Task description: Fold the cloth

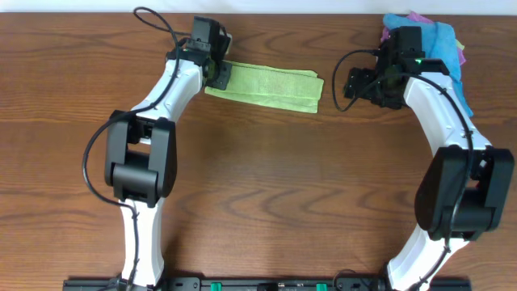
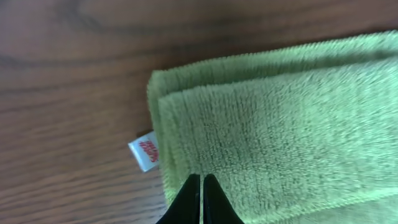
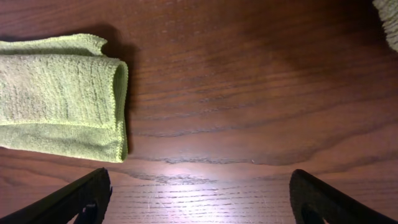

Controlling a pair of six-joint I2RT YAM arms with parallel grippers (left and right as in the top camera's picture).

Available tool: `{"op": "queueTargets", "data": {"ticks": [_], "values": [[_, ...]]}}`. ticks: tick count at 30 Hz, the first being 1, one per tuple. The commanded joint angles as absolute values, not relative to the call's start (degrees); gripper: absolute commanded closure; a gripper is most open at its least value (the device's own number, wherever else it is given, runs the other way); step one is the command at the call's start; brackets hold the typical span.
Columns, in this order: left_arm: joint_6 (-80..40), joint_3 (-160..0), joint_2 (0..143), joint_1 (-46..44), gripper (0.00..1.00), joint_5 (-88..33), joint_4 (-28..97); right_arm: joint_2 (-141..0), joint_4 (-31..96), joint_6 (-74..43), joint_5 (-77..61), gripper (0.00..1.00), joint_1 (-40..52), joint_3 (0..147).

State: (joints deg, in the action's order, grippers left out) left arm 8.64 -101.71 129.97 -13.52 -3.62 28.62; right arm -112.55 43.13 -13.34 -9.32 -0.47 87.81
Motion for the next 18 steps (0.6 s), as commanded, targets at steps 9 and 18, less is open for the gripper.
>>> {"op": "queueTargets", "data": {"ticks": [9,18], "values": [[7.5,-102.0,133.4,-13.5,0.94,-4.5,28.3,-111.8,43.8,-12.8,-8.9,0.07,-0.7,88.6],[7.5,-102.0,136.4,-13.5,0.94,-2.5,30.5,-111.8,44.2,-12.7,-9.0,0.07,-0.7,88.6]]}}
